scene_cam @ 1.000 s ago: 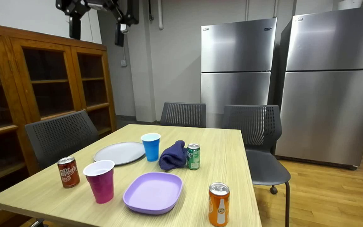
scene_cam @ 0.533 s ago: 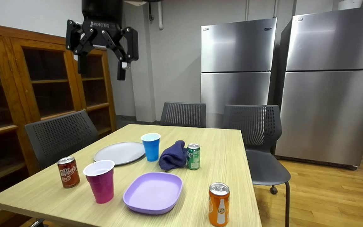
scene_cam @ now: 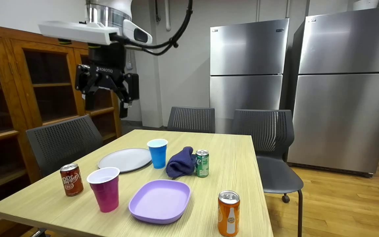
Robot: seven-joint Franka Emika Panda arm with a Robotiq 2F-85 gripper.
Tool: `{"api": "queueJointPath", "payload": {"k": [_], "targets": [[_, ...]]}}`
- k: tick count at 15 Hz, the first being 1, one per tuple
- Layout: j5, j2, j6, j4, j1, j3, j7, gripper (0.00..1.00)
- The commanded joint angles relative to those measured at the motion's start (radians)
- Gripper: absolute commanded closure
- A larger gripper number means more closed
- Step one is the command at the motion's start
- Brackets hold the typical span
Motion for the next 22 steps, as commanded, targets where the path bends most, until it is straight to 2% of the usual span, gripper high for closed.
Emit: {"api": "queueJointPath", "payload": {"k": [1, 10, 17, 22], "targets": [[0.031, 0.097, 0.103, -0.015, 0.018, 0.044, 0.056, 0.0], [0.092, 0.363, 0.32, 0.004, 0.059, 0.091, 0.087, 0.0], [0.066, 0.52, 0.466, 0.019, 0.052, 0.122, 0.138, 0.0], [0.044, 0.611, 0.518, 0.043, 0.053, 0.141, 0.185, 0.0]]}}
